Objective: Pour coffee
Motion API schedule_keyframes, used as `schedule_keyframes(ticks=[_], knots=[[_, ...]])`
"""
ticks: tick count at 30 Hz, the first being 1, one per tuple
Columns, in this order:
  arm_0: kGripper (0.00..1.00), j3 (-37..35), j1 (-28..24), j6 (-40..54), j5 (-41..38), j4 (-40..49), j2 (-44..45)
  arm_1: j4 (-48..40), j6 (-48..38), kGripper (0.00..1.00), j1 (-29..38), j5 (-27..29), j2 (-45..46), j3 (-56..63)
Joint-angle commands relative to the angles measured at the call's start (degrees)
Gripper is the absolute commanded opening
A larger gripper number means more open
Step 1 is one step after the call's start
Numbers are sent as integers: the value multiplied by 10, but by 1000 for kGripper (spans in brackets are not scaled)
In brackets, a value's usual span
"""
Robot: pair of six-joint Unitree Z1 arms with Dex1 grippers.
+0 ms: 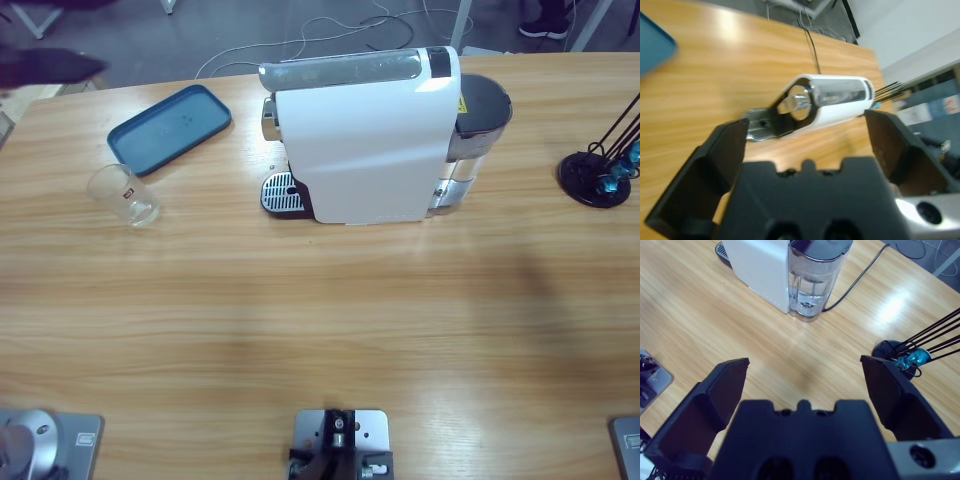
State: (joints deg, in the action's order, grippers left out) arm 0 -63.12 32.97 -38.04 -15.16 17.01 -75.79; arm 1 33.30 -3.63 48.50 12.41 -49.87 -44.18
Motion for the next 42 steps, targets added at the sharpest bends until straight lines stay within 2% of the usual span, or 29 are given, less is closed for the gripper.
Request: schedule_keyframes(ticks=[1,5,10,11,13,14,15,16,28,39,42], knots=[[1000,-40,-6,-139,-78,-74,-175,0,6,1000,5,-5,-7,15],[964,-56,-6,-157,-120,-74,-222,-1,6,1000,5,-5,-17,14],[847,-83,-5,-172,-182,-76,-263,-9,12,1000,5,-4,-28,17],[779,-89,-4,-173,-194,-76,-268,-10,12,1000,5,-4,-28,17],[538,-92,-2,-171,-196,-77,-268,-10,12,1000,5,-4,-30,16],[363,-92,-2,-168,-196,-79,-268,-10,12,1000,5,-4,-32,16],[126,-91,-2,-164,-196,-82,-267,-10,12,1000,5,-4,-32,16],[0,-91,-1,-160,-196,-87,-266,-10,12,1000,5,-4,-31,16],[0,-94,39,-166,-194,-160,-236,-10,12,1000,5,-3,-32,16],[0,-144,67,-198,-163,-160,-176,-8,12,1000,5,-3,-33,15],[0,-182,81,-194,-158,-160,-170,-8,12,1000,5,-3,-33,16]])
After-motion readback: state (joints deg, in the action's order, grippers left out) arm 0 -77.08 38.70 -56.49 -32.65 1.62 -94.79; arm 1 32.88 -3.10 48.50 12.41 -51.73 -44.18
